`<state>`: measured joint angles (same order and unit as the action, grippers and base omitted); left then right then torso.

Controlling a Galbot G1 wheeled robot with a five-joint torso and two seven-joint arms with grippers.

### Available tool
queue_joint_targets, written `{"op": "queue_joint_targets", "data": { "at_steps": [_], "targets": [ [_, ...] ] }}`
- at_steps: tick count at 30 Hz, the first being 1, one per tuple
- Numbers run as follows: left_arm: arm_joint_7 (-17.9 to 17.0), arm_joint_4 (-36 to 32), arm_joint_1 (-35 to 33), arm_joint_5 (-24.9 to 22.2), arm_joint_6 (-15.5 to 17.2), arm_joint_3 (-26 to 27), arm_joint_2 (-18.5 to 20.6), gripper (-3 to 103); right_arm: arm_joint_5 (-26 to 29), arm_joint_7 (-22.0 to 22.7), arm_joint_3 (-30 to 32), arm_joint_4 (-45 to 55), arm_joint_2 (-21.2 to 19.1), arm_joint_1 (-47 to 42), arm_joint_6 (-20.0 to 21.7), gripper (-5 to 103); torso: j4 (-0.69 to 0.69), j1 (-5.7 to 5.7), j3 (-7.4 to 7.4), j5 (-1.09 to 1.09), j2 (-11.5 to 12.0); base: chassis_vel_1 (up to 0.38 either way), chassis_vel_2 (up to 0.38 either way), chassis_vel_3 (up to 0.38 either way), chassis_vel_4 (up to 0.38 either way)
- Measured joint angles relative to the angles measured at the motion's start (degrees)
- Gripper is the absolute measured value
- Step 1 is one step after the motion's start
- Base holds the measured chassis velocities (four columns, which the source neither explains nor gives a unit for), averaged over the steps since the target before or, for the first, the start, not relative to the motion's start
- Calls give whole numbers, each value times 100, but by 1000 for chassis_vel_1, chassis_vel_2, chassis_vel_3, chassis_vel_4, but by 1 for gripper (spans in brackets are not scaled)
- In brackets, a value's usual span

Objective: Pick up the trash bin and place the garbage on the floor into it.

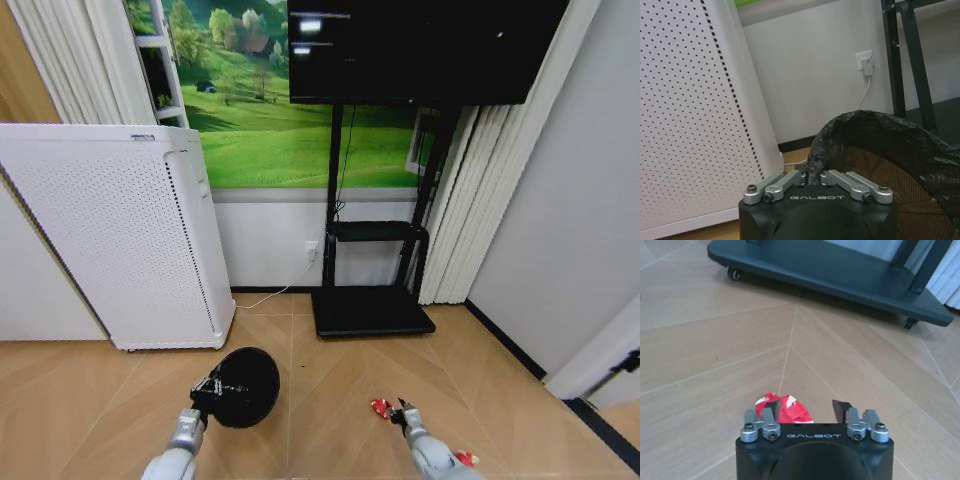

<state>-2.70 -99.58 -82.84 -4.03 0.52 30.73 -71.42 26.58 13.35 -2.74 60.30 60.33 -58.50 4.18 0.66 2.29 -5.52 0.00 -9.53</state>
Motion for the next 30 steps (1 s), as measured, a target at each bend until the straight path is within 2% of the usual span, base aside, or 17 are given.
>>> {"op": "queue_joint_targets", "data": {
  "at_steps": [1,3,4,6,7,9,10,12,20,30],
  "targets": [
    [0,0,0,0,0,0,0,7,0,0,0,0,0,0,0,60,0,0,0,0,0,0,0,0,0],
    [0,35,1,-1,-17,6,-3,7,-71,-20,-109,-180,82,76,-62,71,0,0,0,0,0,0,0,0,0],
    [0,35,1,-1,-17,6,-3,7,-71,-20,-109,-180,82,76,-62,71,0,0,0,0,0,0,0,0,0],
    [2,66,1,-1,-34,12,-13,7,-150,-34,-192,-383,244,153,-123,82,0,0,0,-1,0,0,0,0,0],
    [2,66,1,-1,-34,12,-13,7,-150,-34,-192,-383,244,153,-123,82,0,0,0,-1,0,0,0,0,0],
    [5,86,5,-1,-40,17,-16,7,-242,-52,-266,-540,392,222,-162,93,0,0,0,-1,0,0,0,0,0],
    [5,86,5,-1,-40,17,-16,7,-242,-52,-266,-540,392,222,-162,93,0,0,0,-1,0,0,0,0,0],
    [6,98,15,-2,-42,19,-19,7,-406,-81,-316,-747,566,302,-257,99,0,0,0,0,0,0,0,0,0],
    [10,150,10,-6,-82,51,-16,7,-741,-101,-297,-1446,1031,579,-480,100,-1,0,0,0,0,0,0,0,0],
    [13,165,-34,-7,-130,85,-19,7,-995,-5,-186,-1917,1145,758,-524,100,0,0,0,0,0,0,0,0,0]
  ]
}}
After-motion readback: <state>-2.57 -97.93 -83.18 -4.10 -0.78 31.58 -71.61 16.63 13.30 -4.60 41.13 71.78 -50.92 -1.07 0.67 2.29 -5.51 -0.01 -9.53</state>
